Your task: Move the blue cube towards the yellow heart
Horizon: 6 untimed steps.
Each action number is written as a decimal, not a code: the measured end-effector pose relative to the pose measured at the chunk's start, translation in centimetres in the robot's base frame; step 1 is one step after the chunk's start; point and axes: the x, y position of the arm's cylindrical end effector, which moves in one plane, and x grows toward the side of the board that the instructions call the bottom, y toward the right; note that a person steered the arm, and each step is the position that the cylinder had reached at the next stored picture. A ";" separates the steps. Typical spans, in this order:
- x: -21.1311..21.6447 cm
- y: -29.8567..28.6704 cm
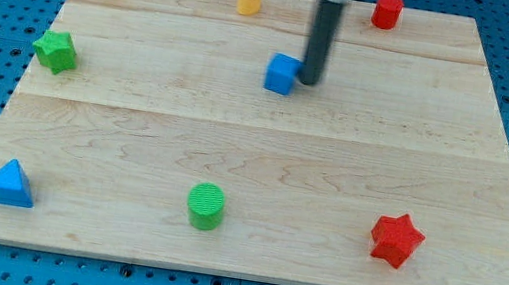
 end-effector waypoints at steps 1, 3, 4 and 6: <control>-0.9 0.0; 4.5 -4.2; 1.8 -6.1; -1.4 -9.1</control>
